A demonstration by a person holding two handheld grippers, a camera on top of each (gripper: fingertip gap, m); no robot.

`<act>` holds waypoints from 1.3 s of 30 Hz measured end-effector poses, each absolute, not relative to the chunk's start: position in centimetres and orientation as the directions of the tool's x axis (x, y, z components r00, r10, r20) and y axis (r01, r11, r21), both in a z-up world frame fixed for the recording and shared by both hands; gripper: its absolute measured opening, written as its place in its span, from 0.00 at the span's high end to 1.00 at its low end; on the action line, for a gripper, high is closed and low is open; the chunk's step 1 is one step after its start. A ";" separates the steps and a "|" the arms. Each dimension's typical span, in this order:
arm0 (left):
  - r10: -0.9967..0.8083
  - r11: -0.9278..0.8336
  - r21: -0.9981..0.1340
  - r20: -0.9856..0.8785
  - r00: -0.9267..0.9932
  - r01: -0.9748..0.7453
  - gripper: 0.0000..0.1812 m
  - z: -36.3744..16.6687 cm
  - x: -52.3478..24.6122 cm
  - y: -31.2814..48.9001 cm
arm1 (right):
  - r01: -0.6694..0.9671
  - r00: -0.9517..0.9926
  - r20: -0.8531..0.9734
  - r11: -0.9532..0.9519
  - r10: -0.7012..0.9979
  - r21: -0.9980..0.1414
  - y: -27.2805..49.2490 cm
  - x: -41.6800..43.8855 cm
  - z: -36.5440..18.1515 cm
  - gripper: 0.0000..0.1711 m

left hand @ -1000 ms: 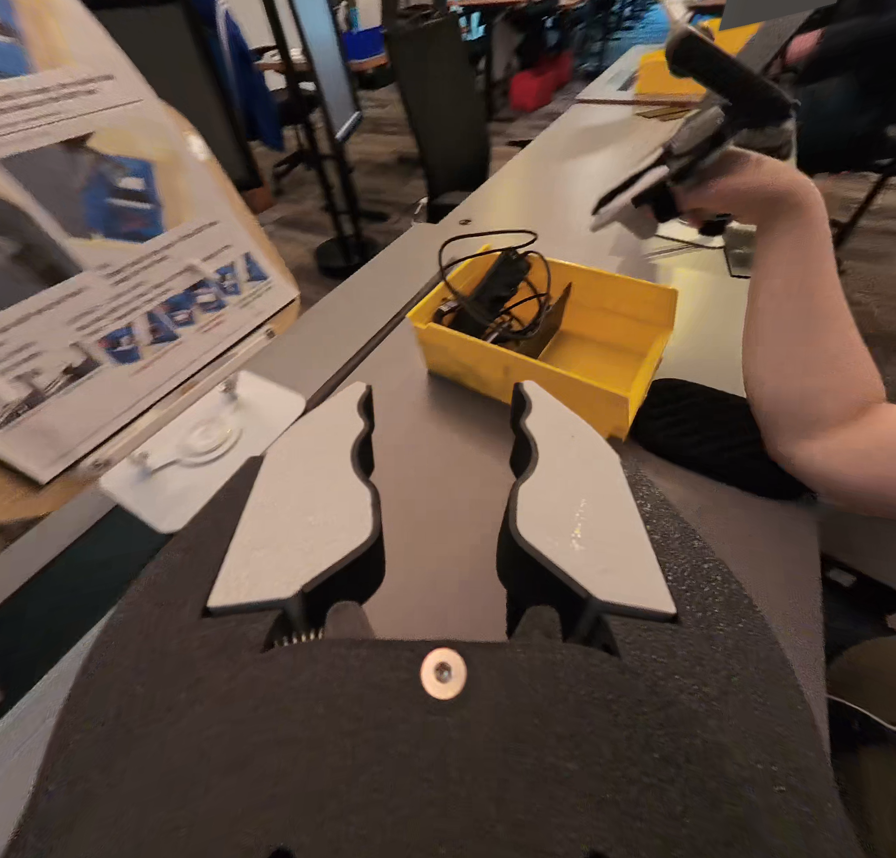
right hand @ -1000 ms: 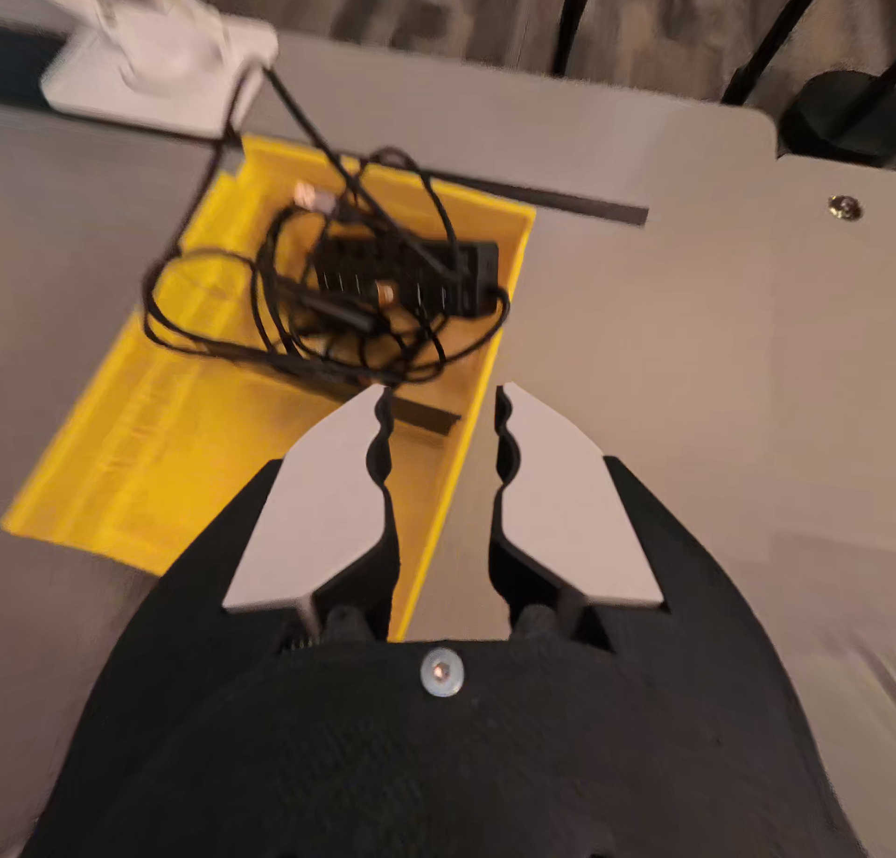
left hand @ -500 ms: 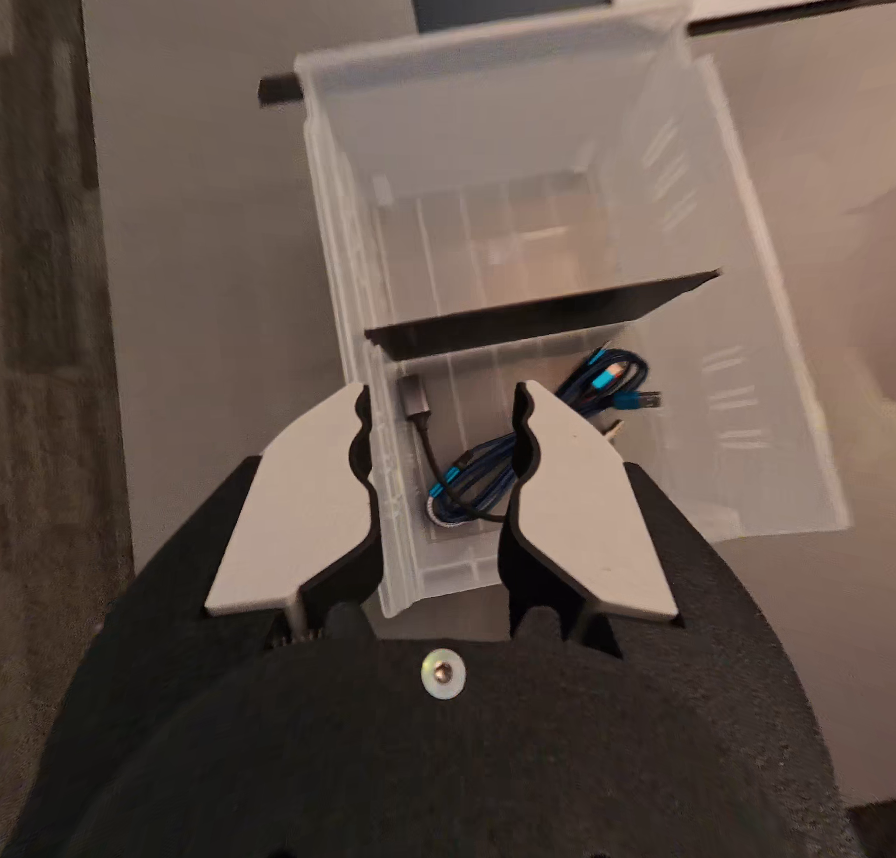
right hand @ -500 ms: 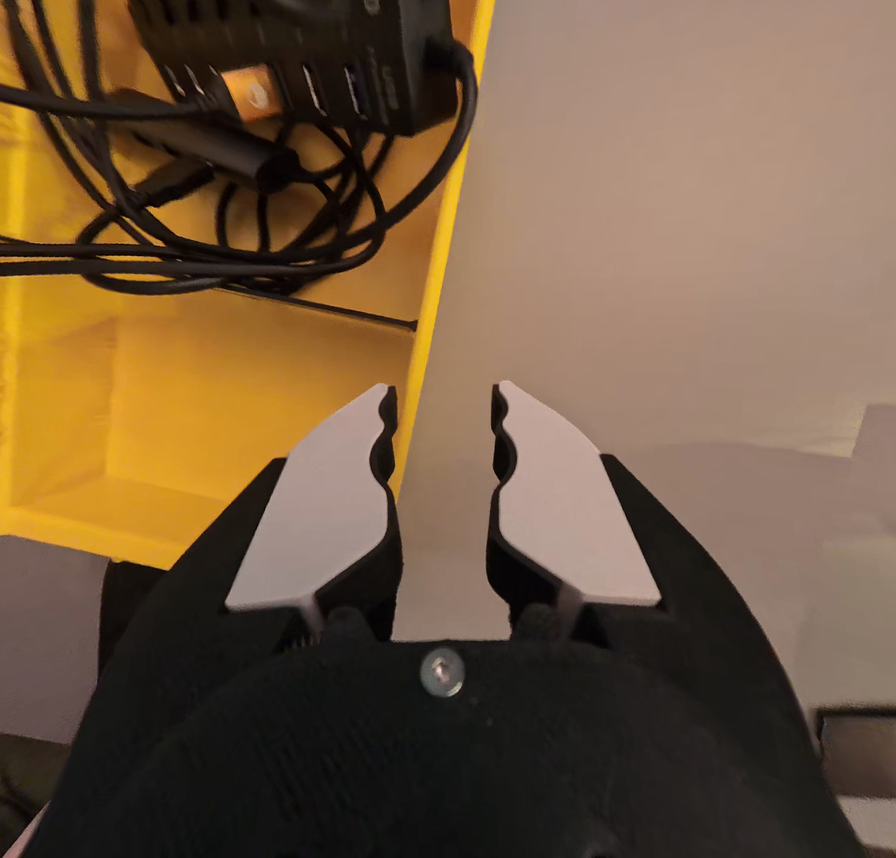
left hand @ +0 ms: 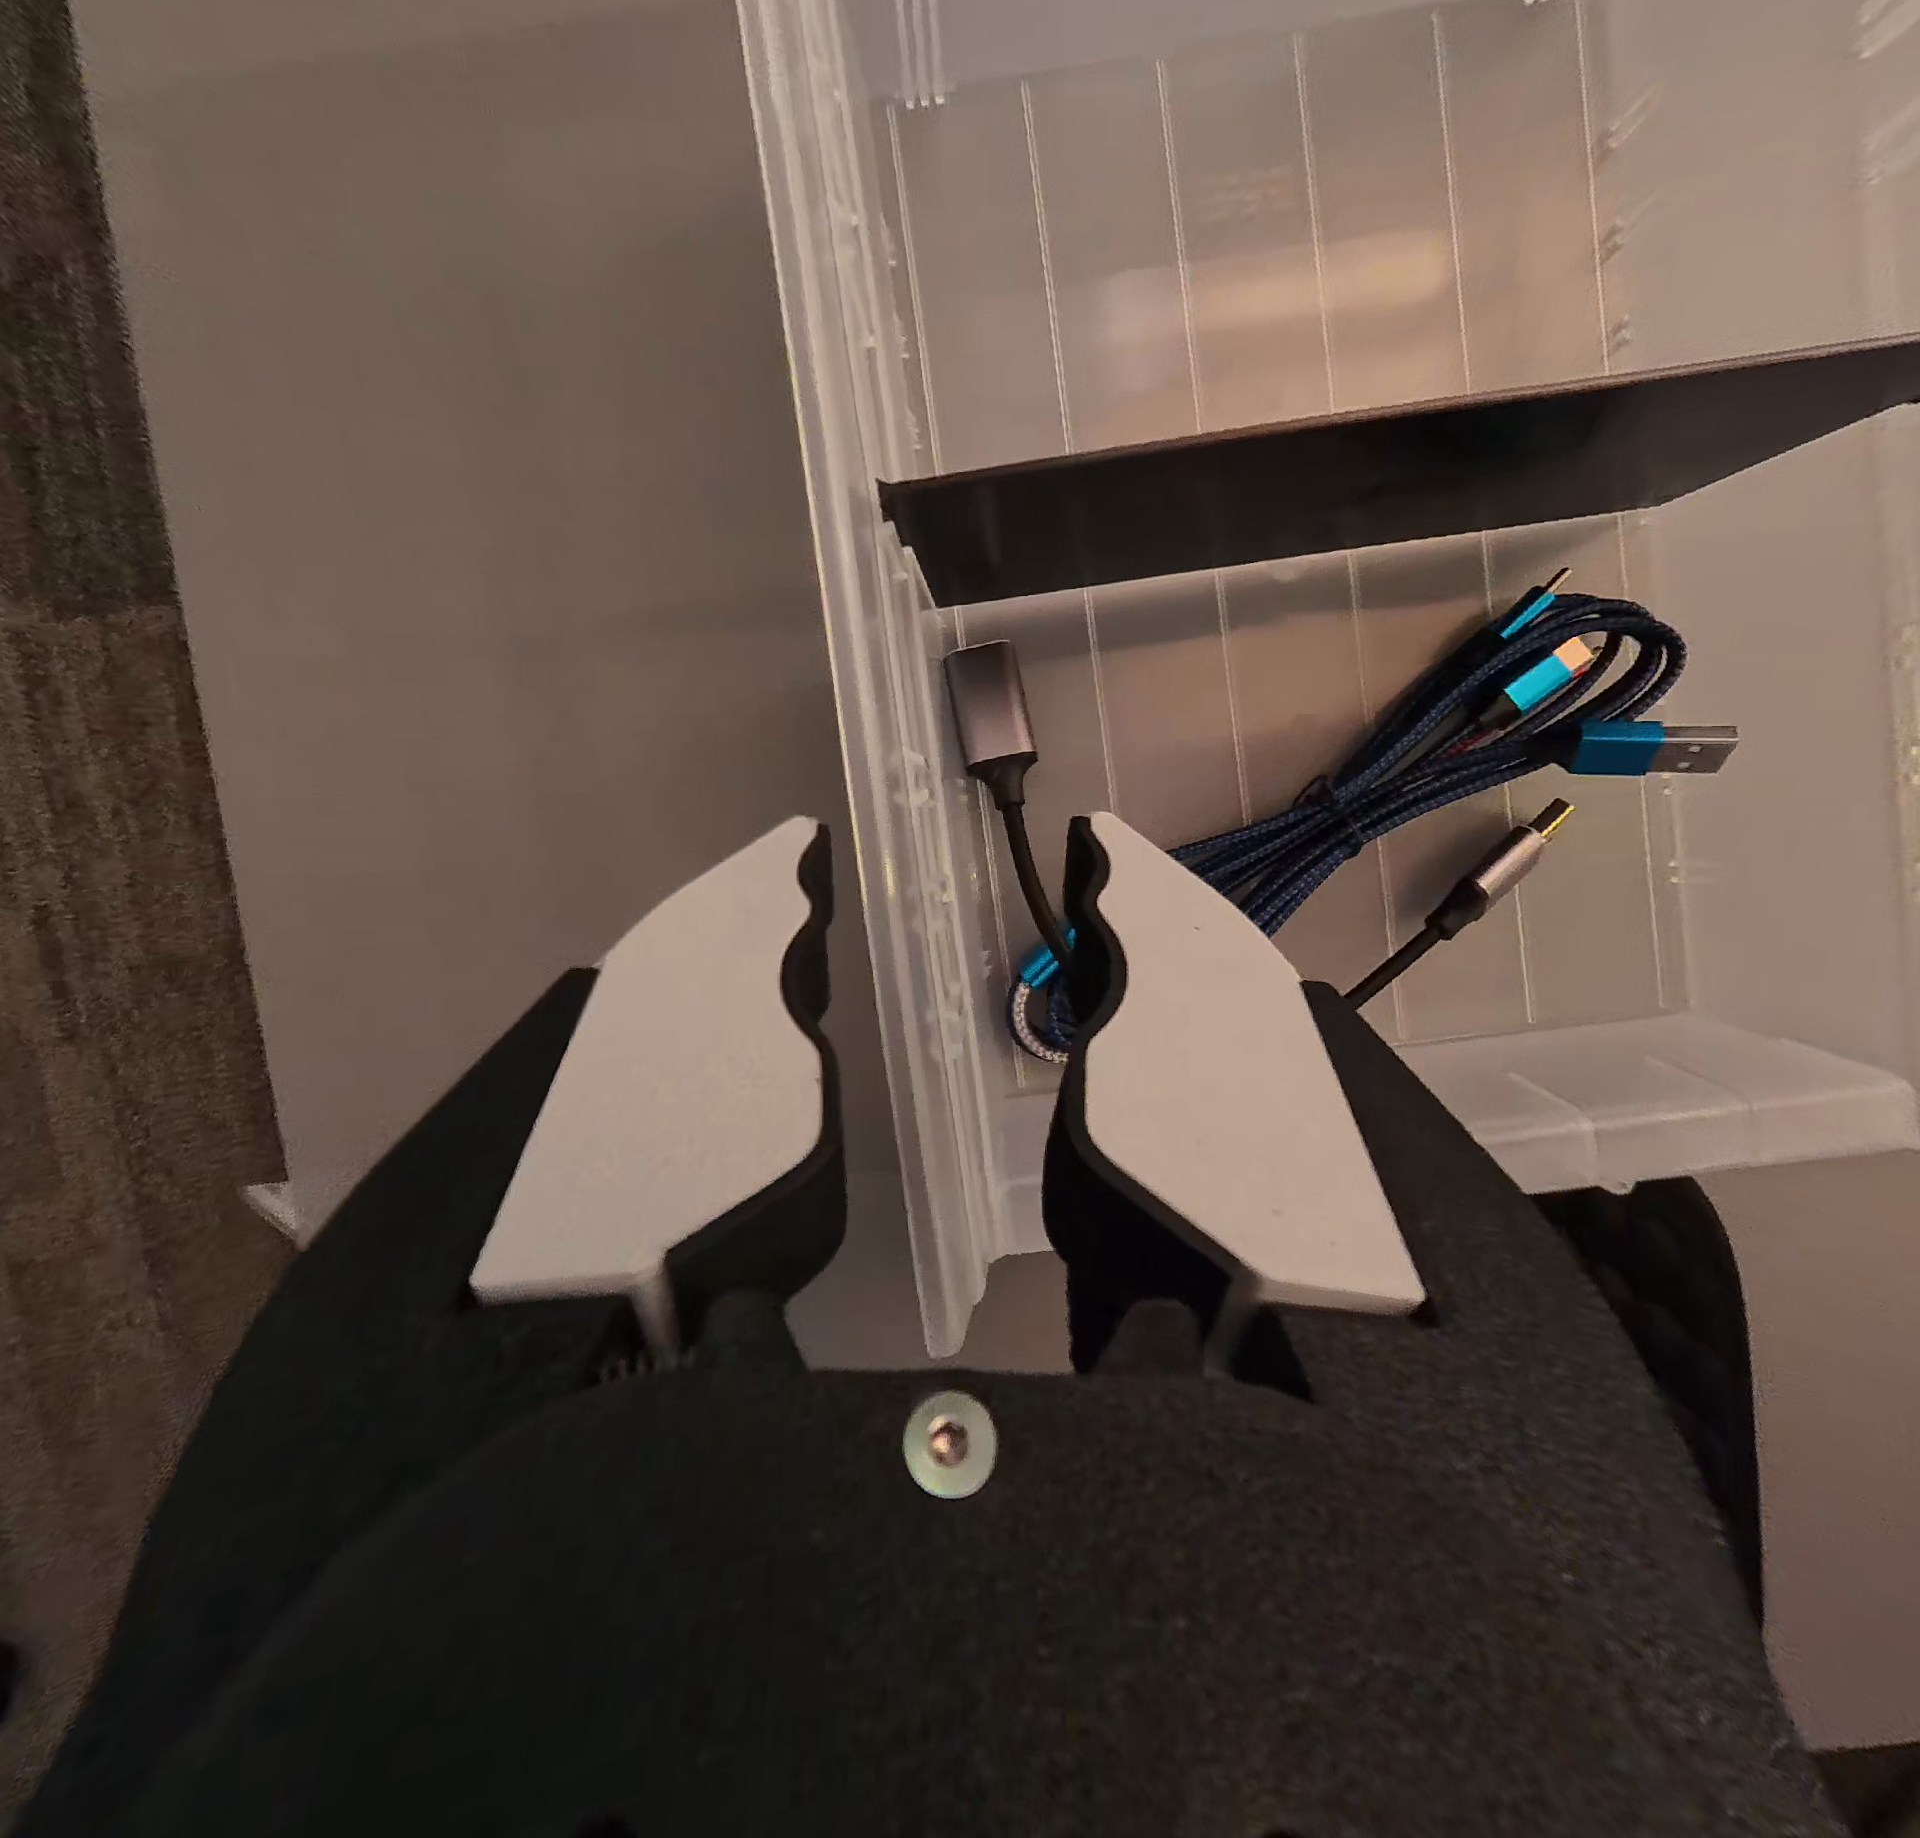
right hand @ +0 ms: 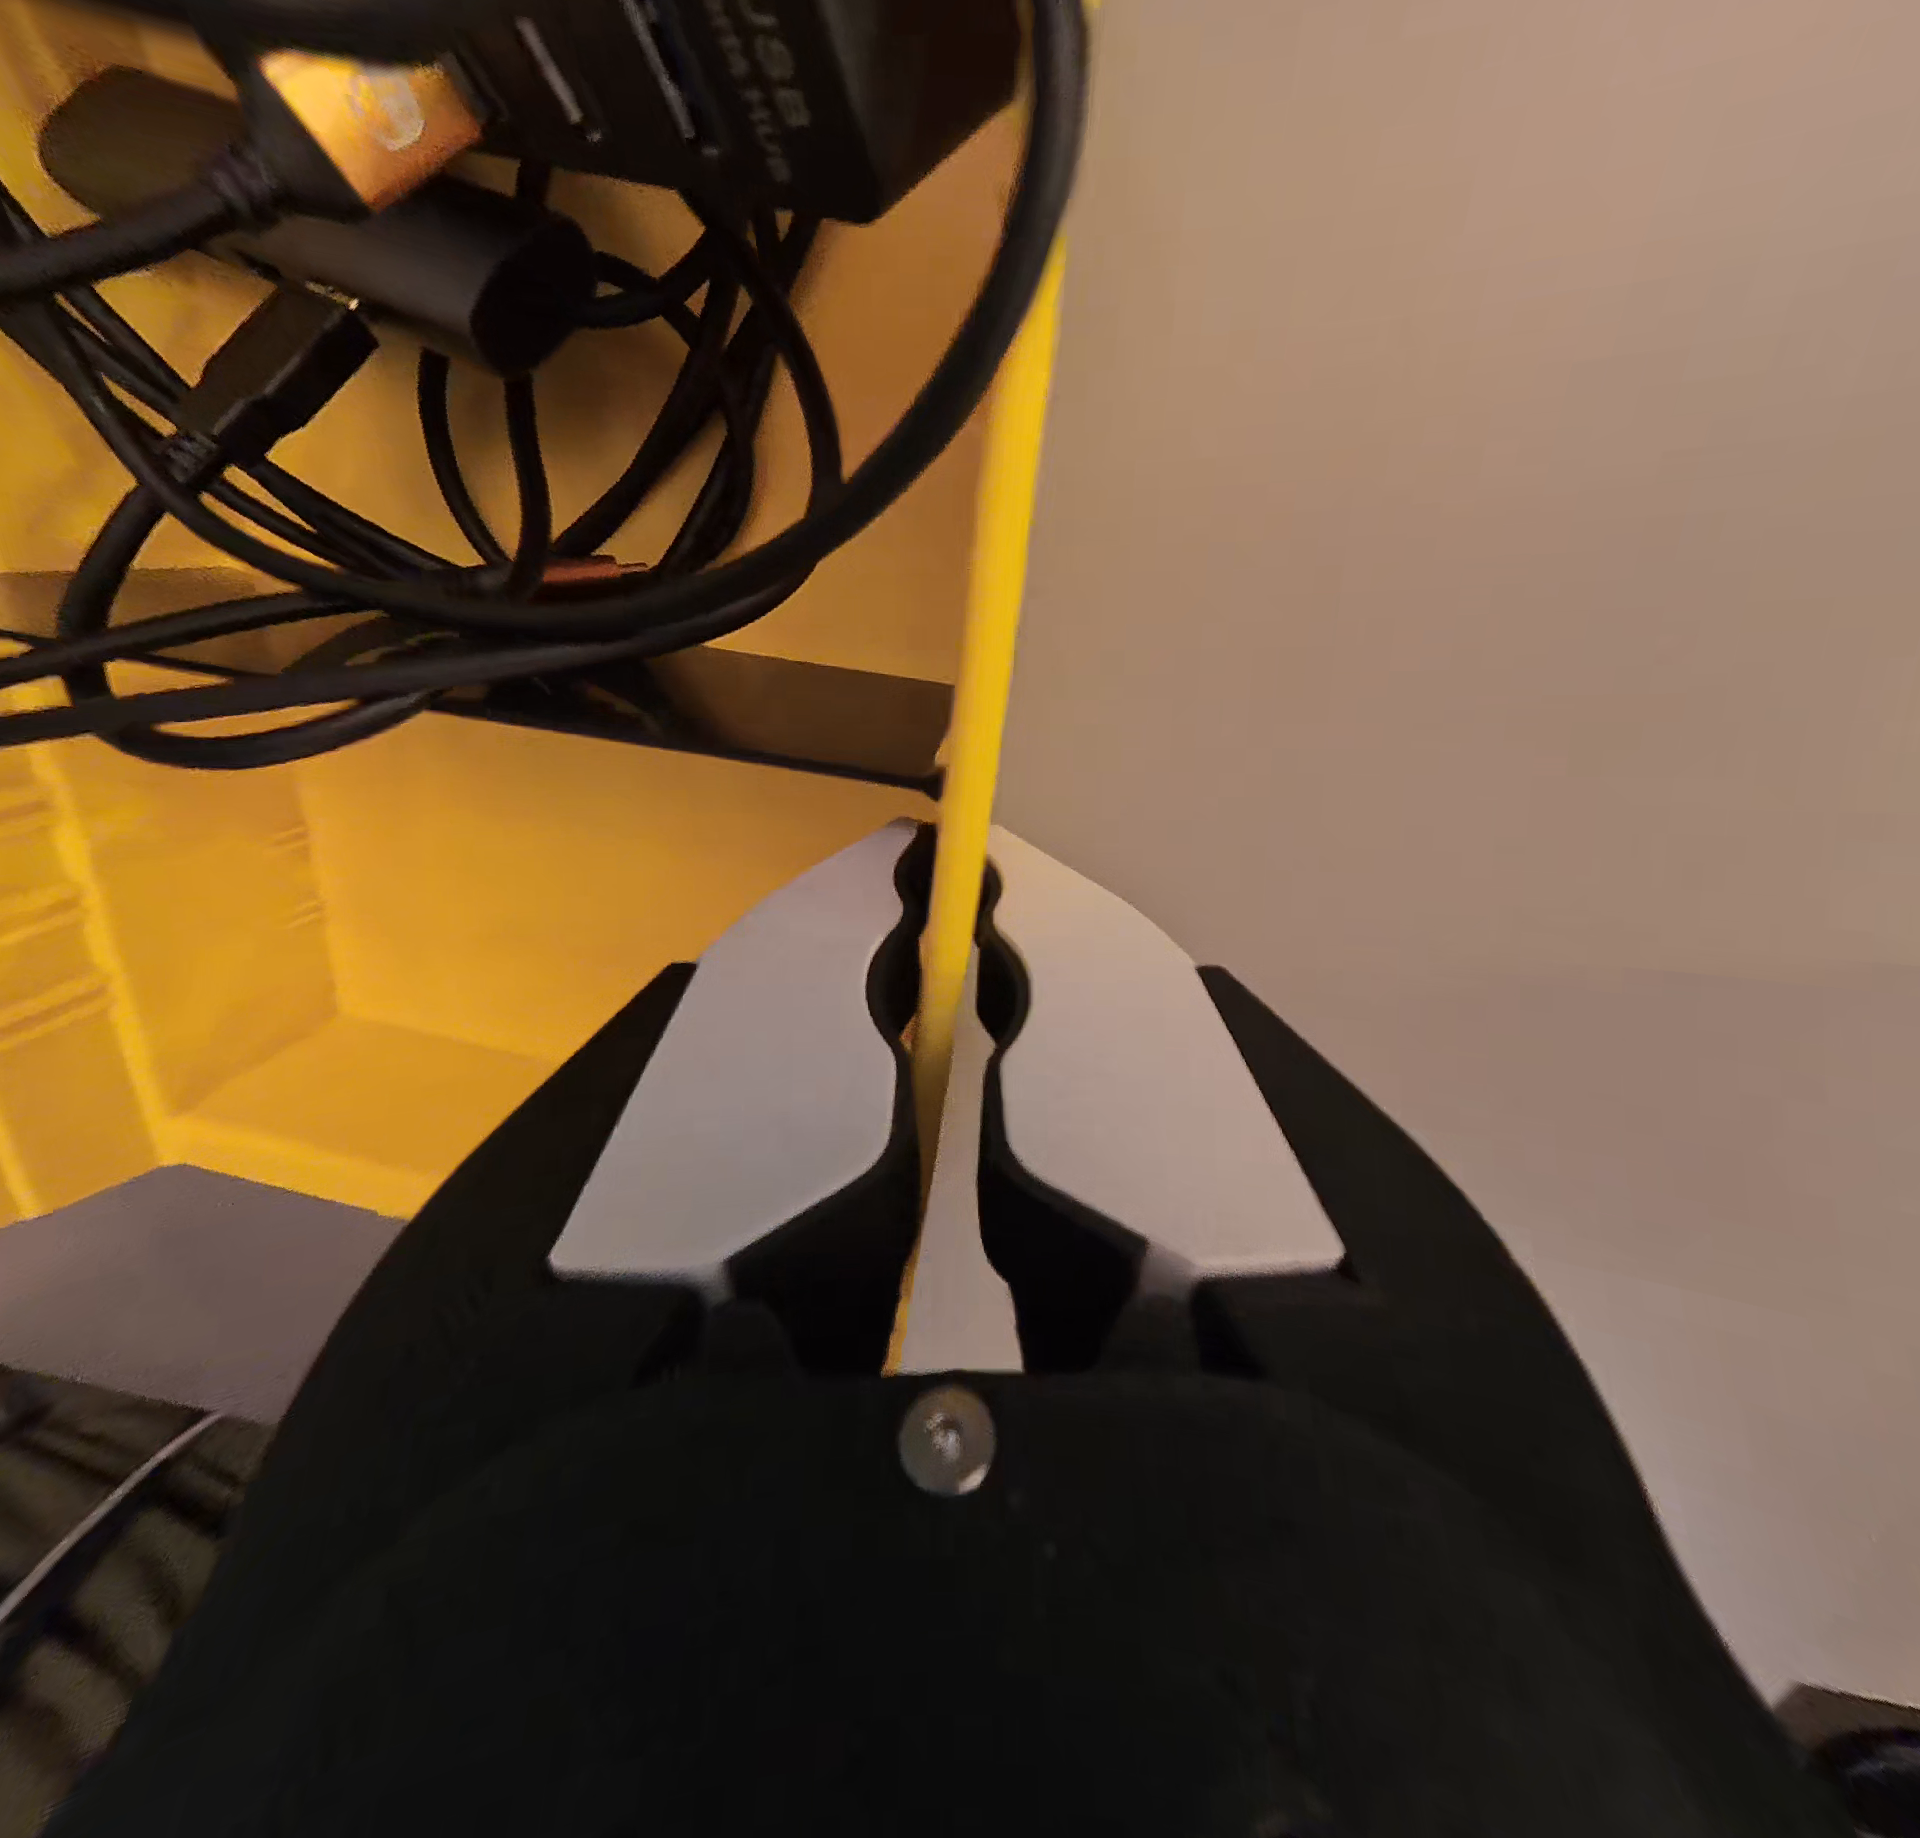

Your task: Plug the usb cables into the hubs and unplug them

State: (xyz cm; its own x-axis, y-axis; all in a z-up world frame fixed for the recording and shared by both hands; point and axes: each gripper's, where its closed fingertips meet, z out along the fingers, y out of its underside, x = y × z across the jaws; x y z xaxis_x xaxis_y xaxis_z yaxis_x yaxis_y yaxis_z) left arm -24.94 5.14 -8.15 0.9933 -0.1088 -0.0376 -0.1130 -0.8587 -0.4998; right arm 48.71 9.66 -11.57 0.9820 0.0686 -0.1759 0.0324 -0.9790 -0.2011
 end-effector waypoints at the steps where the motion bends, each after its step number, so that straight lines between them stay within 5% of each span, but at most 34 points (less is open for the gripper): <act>1: -0.111 -0.861 -0.496 -0.031 0.993 -0.112 0.78 -8.3 -24.9 5.1 | 0.072 0.983 -0.152 -0.975 0.105 -0.209 10.1 48.2 -11.6 0.97; 9: -0.105 -0.882 -0.449 -0.112 0.988 -0.145 0.95 -9.1 -25.5 5.0 | 0.256 0.956 -0.083 -0.940 0.280 -0.226 12.8 42.1 -11.5 0.96; 24: -0.312 -0.802 -0.463 -0.215 0.926 -0.377 0.85 -9.3 -17.3 7.4 | 0.372 0.907 -0.084 -0.878 0.413 -0.301 14.5 32.7 -10.9 0.91; 29: -0.323 -0.778 -0.496 -0.208 0.923 -0.384 0.84 -8.9 -16.1 7.6 | 0.293 0.941 0.027 -0.774 0.337 -0.562 15.9 34.2 -4.0 0.86; 33: -0.277 -0.672 -0.646 -0.235 0.932 -0.363 0.78 -4.7 -15.7 8.2 | 0.260 0.855 0.084 -0.283 0.511 -0.923 14.9 27.0 7.3 0.83; 36: -0.182 -0.488 -0.793 -0.316 0.931 -0.365 0.72 0.6 -15.8 8.8 | 0.161 0.790 0.124 -0.008 0.600 -0.987 12.8 21.4 11.0 0.70; 39: -0.157 -0.282 -0.902 -0.292 0.944 -0.326 0.70 5.2 -14.0 9.0 | 0.199 0.750 0.104 -0.073 0.653 -0.977 12.7 17.8 8.8 0.66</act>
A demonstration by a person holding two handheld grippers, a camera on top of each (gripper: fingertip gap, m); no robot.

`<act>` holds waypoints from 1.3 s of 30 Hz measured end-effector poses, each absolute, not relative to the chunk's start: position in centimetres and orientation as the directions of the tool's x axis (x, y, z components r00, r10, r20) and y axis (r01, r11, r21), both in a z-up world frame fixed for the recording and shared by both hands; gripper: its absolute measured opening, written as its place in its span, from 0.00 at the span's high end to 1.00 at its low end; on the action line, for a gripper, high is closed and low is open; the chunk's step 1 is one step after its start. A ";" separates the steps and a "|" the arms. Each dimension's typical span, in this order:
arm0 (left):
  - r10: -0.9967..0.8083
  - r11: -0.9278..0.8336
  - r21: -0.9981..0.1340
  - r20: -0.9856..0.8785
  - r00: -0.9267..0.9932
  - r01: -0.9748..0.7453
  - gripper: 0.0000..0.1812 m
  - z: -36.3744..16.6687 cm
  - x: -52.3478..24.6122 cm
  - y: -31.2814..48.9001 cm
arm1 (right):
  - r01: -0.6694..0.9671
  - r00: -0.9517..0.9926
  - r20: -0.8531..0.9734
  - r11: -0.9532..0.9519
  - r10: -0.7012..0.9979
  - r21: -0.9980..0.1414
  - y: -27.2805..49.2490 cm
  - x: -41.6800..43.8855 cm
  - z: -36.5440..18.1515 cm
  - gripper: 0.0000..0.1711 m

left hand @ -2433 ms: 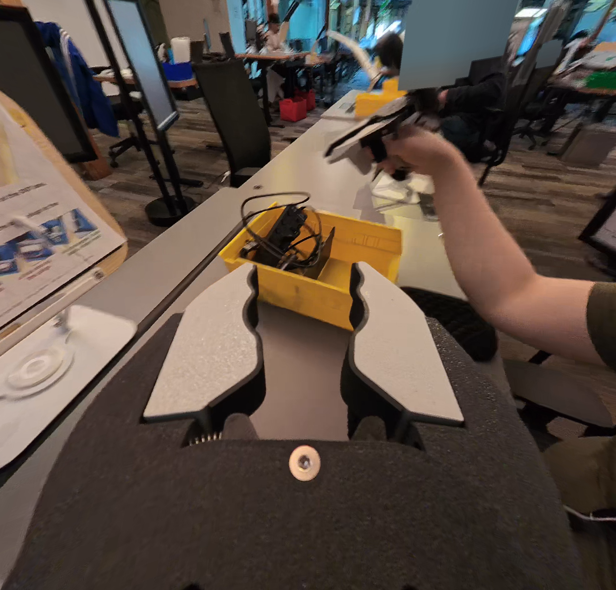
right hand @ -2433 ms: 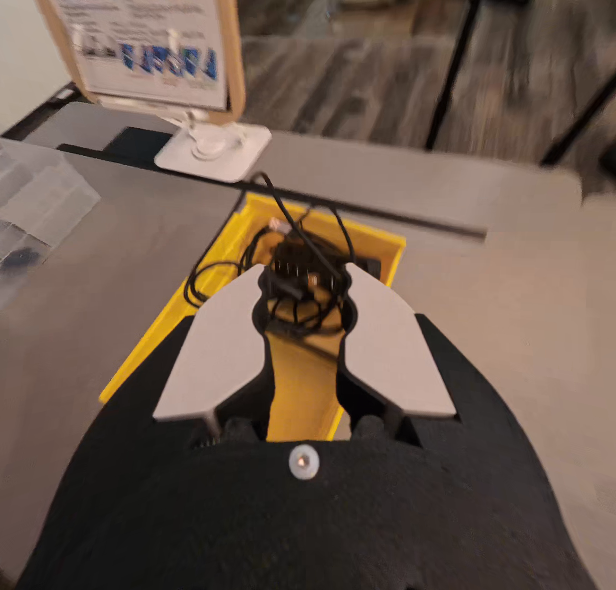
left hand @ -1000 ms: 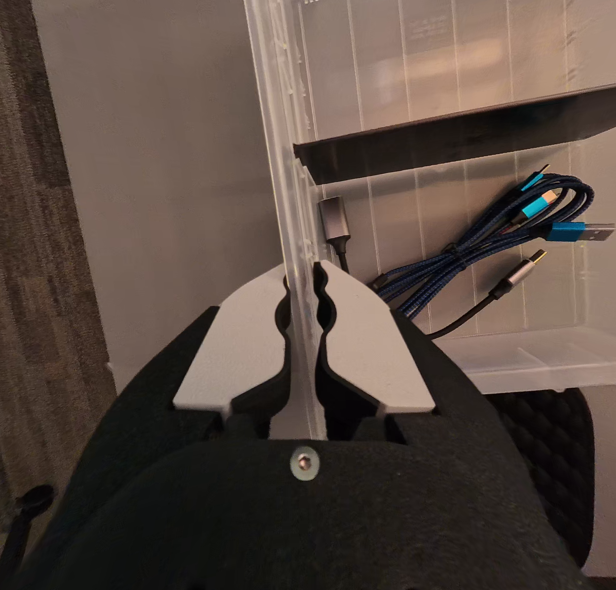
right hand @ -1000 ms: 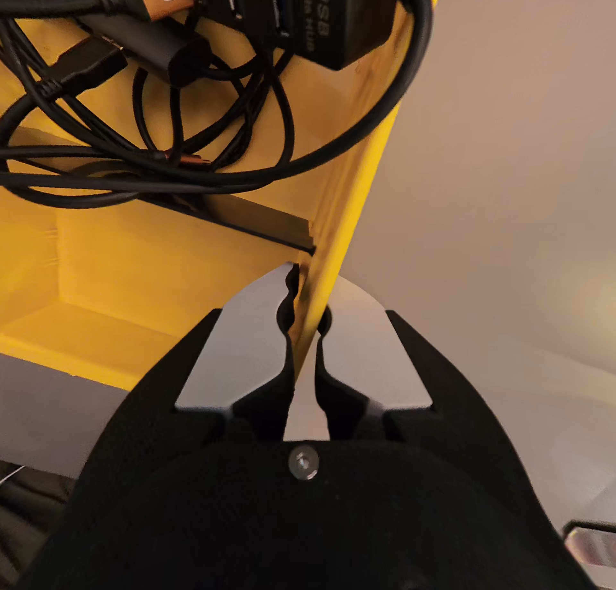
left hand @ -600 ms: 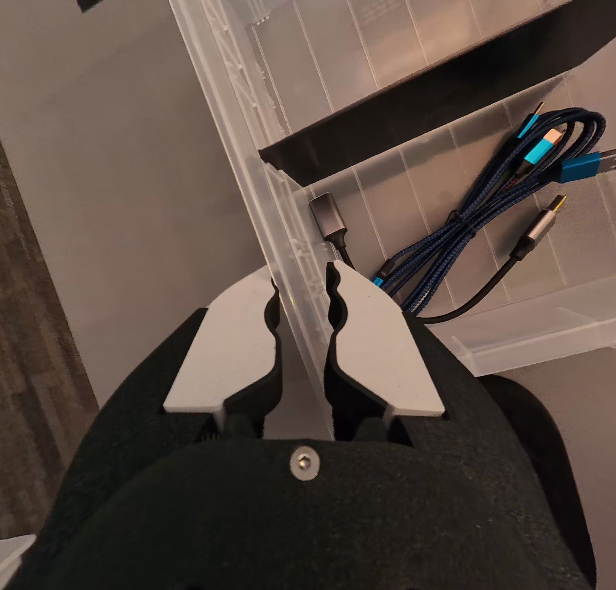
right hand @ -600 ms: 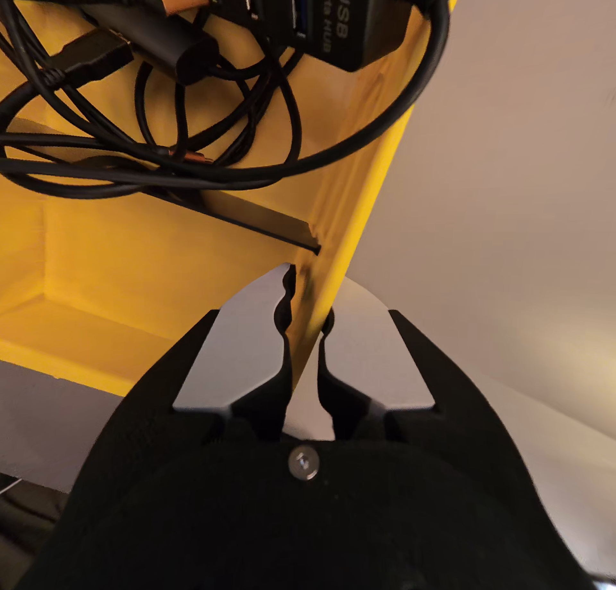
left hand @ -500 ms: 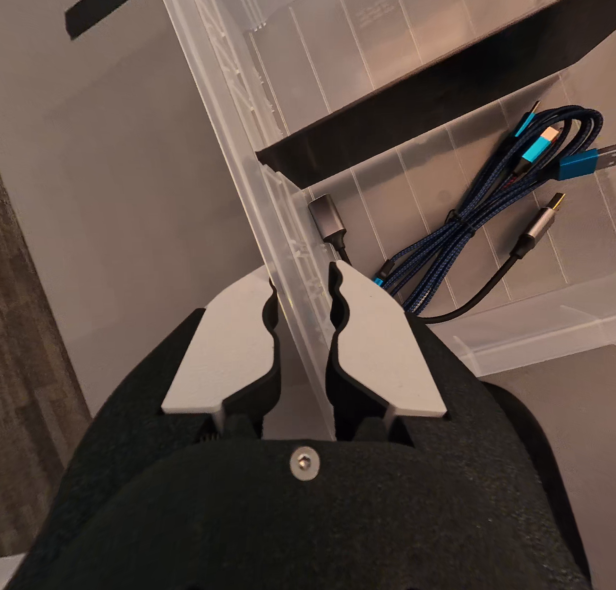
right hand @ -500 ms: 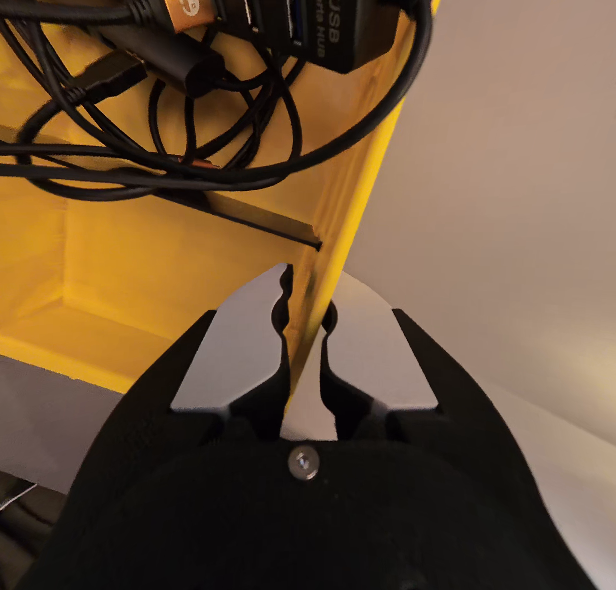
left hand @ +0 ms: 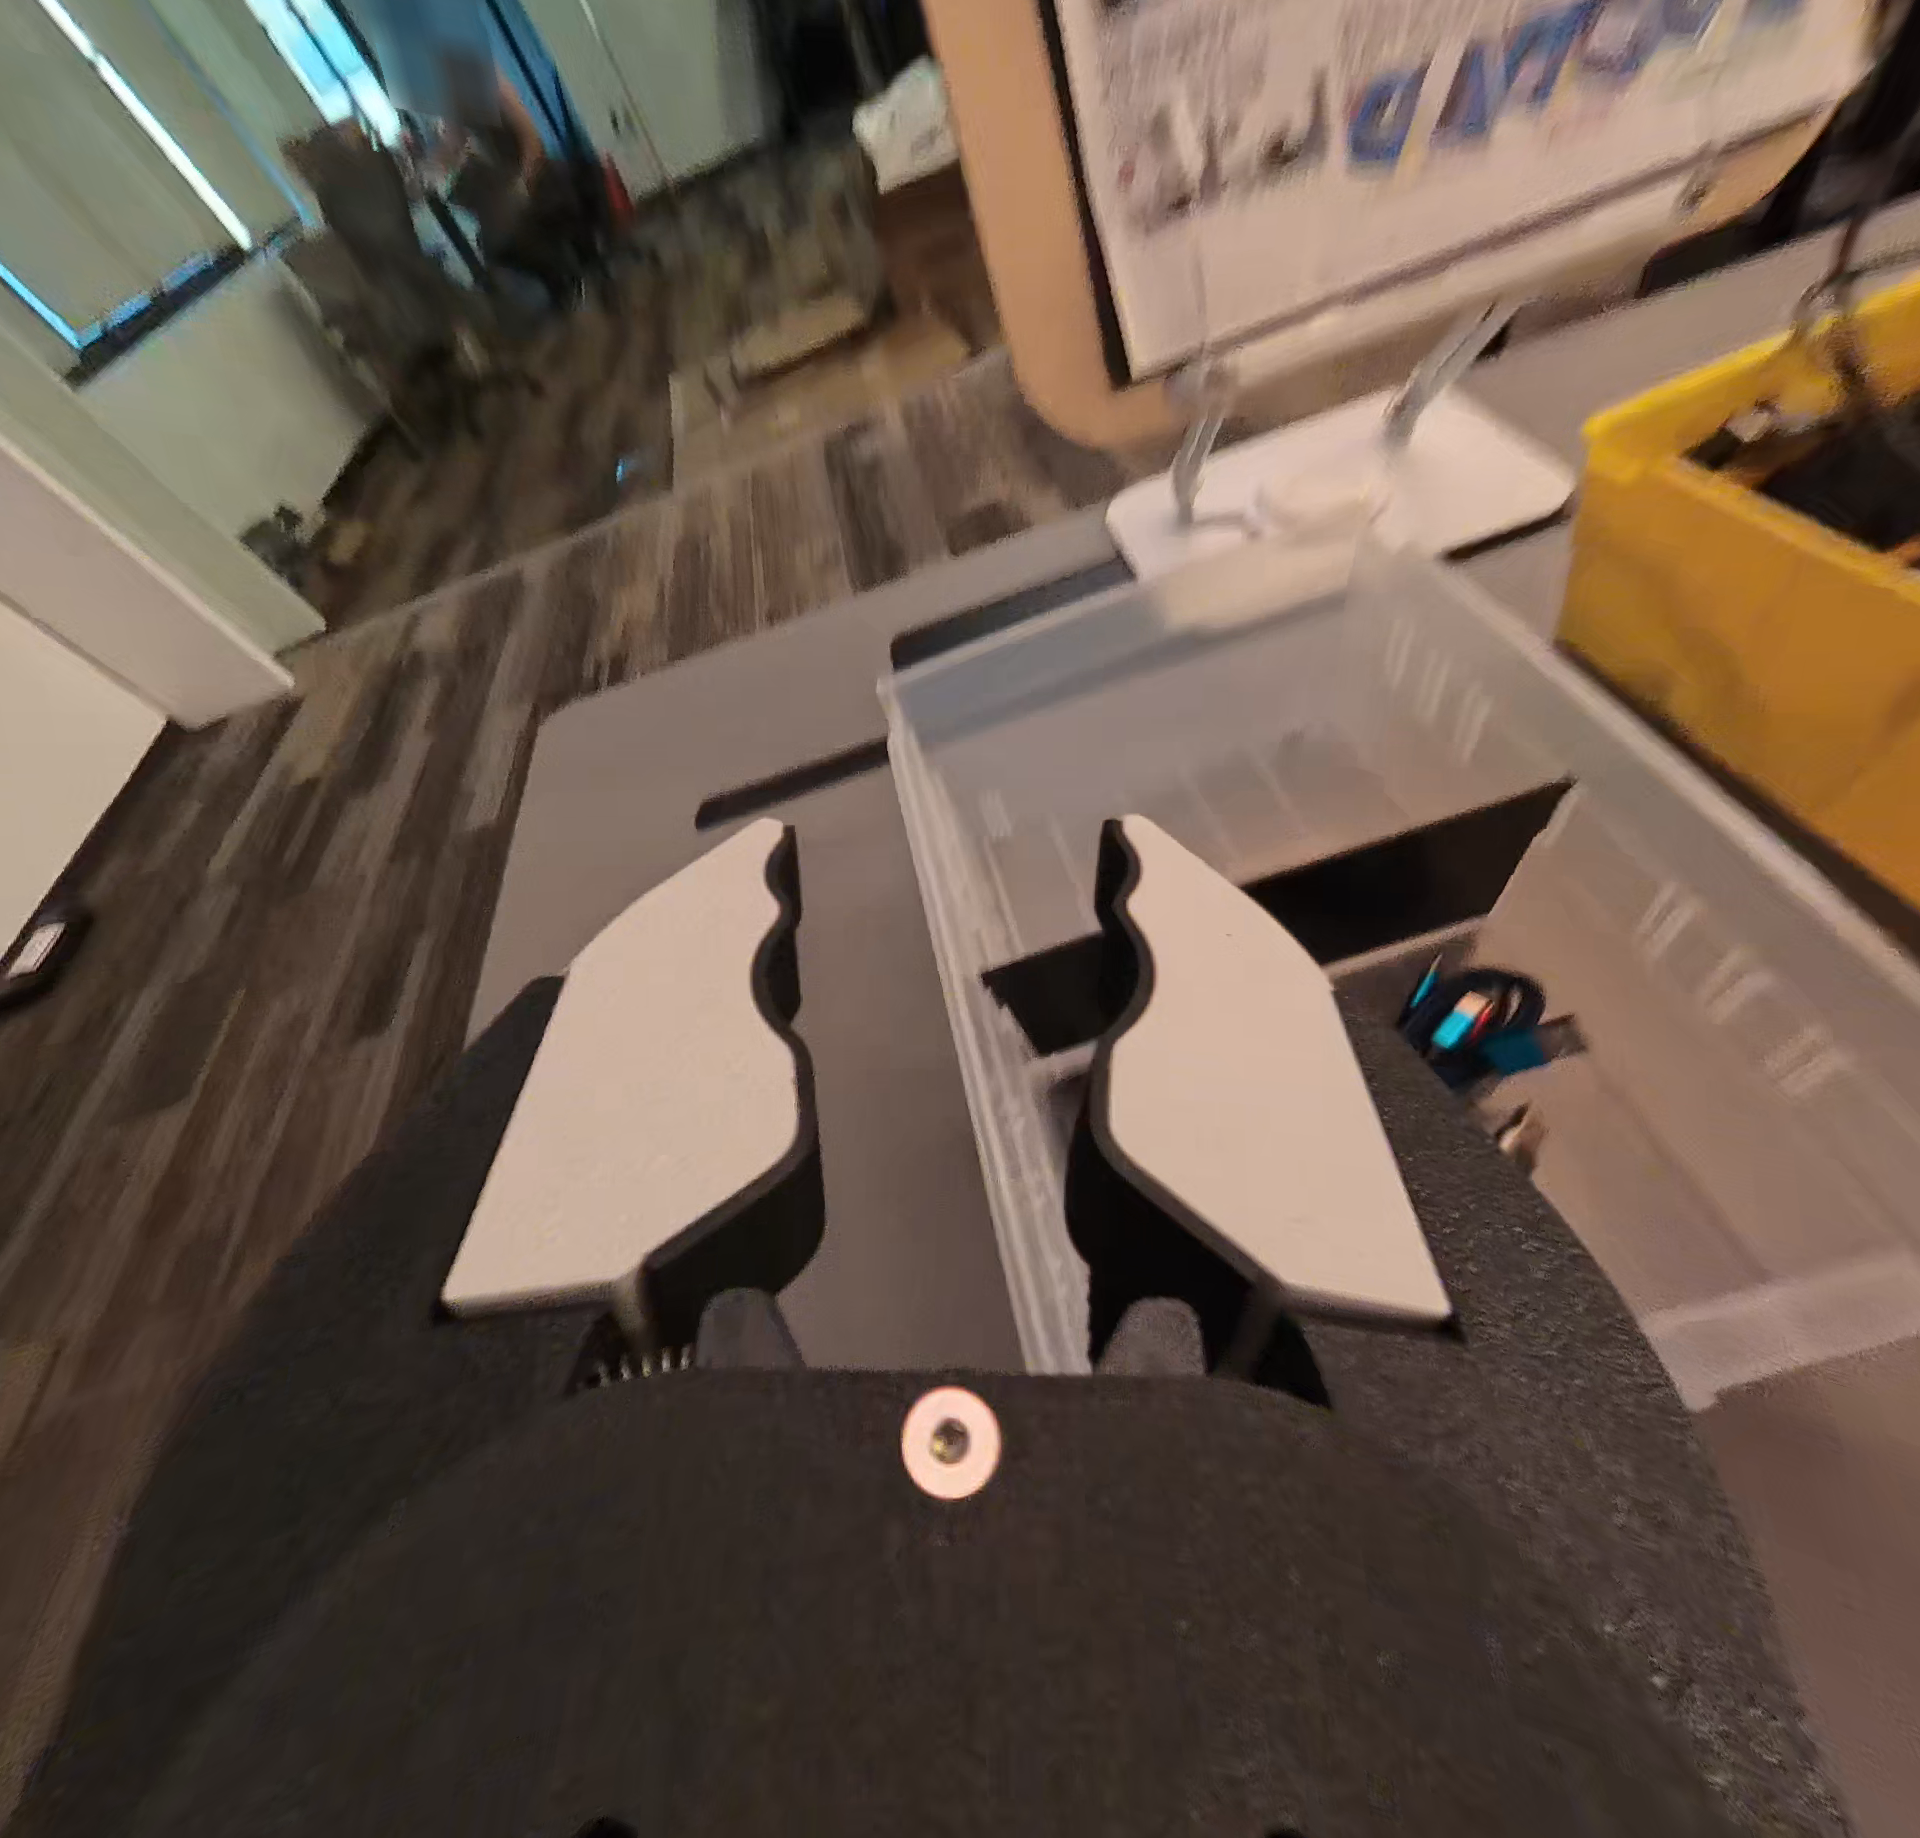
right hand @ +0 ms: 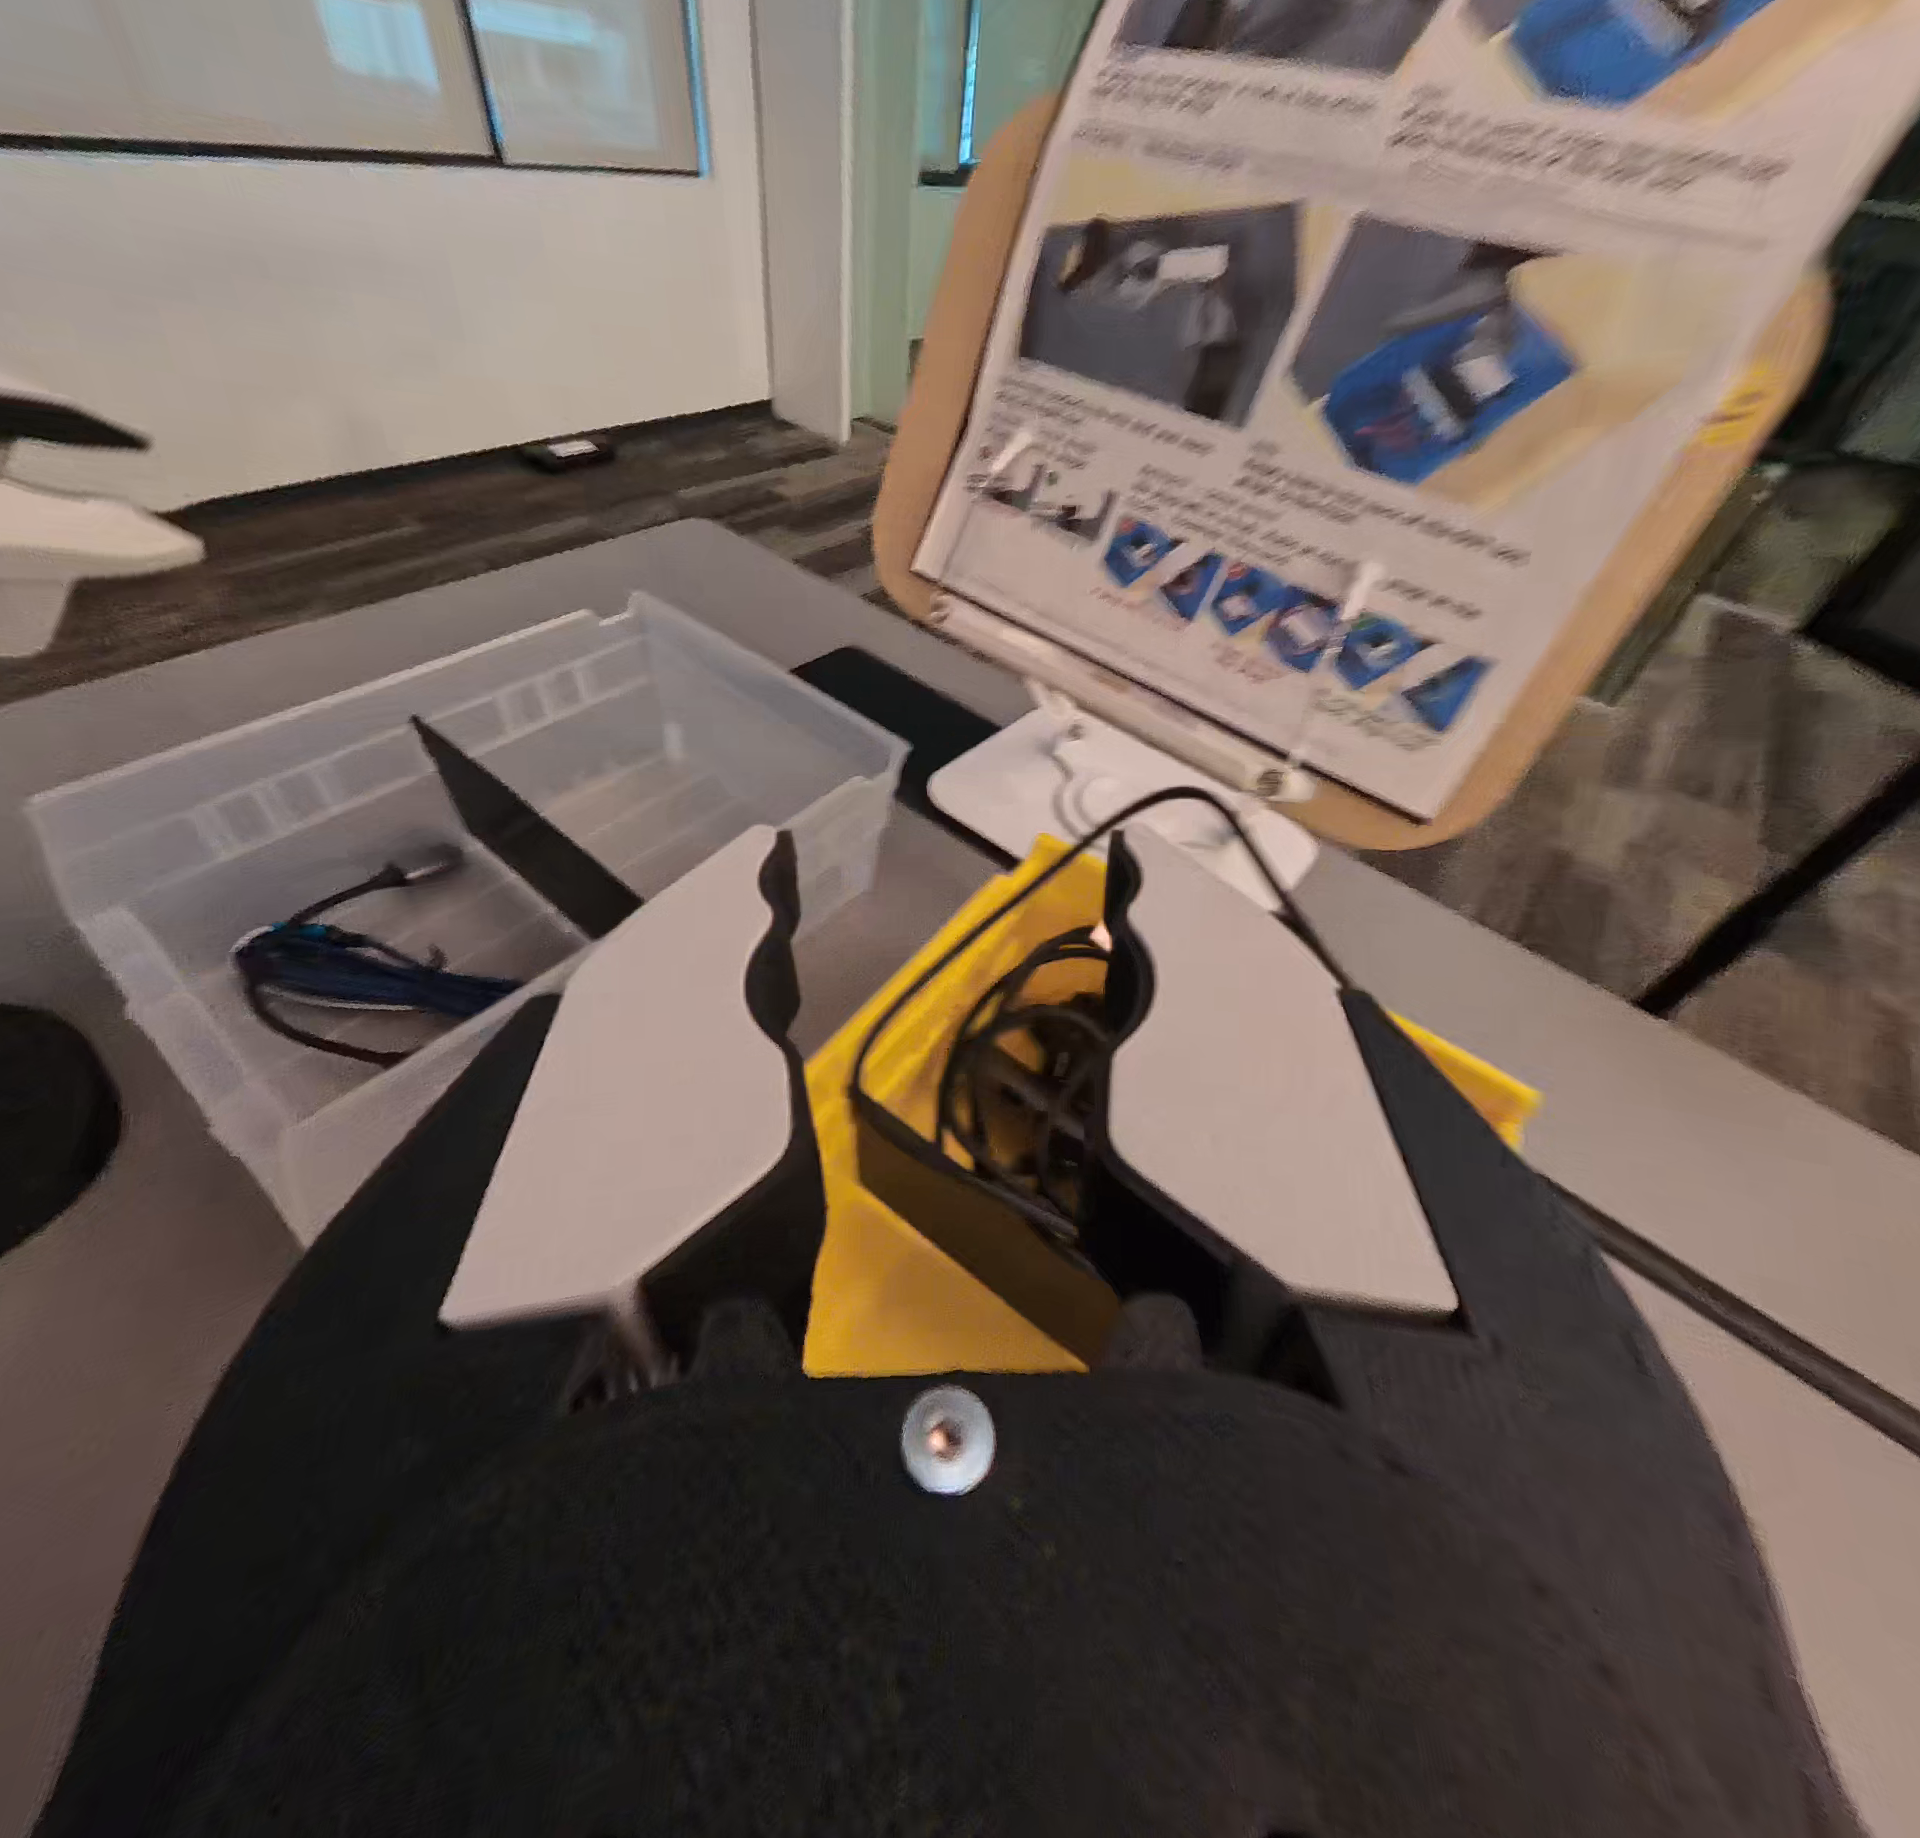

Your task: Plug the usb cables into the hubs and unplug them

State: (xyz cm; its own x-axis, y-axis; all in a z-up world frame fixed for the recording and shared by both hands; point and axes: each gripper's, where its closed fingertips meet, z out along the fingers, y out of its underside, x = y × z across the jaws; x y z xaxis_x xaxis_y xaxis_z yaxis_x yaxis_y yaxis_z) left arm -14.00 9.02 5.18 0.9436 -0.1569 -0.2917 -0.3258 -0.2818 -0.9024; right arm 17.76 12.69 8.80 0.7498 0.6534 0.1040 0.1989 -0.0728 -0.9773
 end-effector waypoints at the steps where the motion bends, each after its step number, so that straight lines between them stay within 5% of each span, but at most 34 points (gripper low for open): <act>1: -0.158 -0.248 -0.912 -0.294 0.943 -0.326 0.68 6.2 -13.4 9.0 | 0.184 0.735 0.082 -0.081 0.673 -0.980 12.6 16.6 8.4 0.66; 7: -0.179 -0.123 -0.920 -0.348 0.920 -0.372 0.55 11.7 -10.2 10.6 | 0.180 0.666 0.141 0.025 0.732 -0.983 10.1 10.7 8.5 0.81; 11: -0.099 -0.030 -0.949 -0.310 0.946 -0.314 0.57 15.3 -10.0 11.3 | 0.292 0.644 0.127 -0.089 0.755 -0.952 9.2 7.0 6.0 0.82; 15: -0.139 -0.040 -0.973 -0.220 0.965 -0.228 0.57 14.3 -9.8 11.8 | 0.386 0.690 0.075 -0.278 0.720 -0.880 10.3 4.5 2.0 0.72; 19: -0.122 -0.132 -0.960 -0.230 0.965 -0.246 0.56 12.3 -11.5 12.0 | 0.439 0.770 -0.002 -0.532 0.639 -0.723 11.5 3.7 -1.9 0.62; 27: -0.174 -0.060 -0.967 -0.233 0.957 -0.246 0.59 14.1 -9.9 10.6 | 0.421 0.871 -0.079 -0.820 0.485 -0.387 12.3 3.9 -8.5 0.62; 31: -0.233 -0.101 -0.959 -0.235 0.944 -0.263 0.60 13.1 -8.7 10.7 | 0.342 0.901 -0.193 -0.909 0.389 -0.236 11.5 3.6 -11.5 0.77; 33: -0.240 -0.096 -0.957 -0.243 0.940 -0.272 0.60 13.0 -8.3 10.8 | 0.364 0.904 -0.149 -0.905 0.400 -0.220 11.7 3.7 -12.1 0.94; 39: -0.283 -0.111 -0.940 -0.280 0.917 -0.321 0.62 12.3 -7.0 10.6 | 0.381 0.914 -0.081 -0.910 0.397 -0.166 12.6 4.4 -12.2 0.95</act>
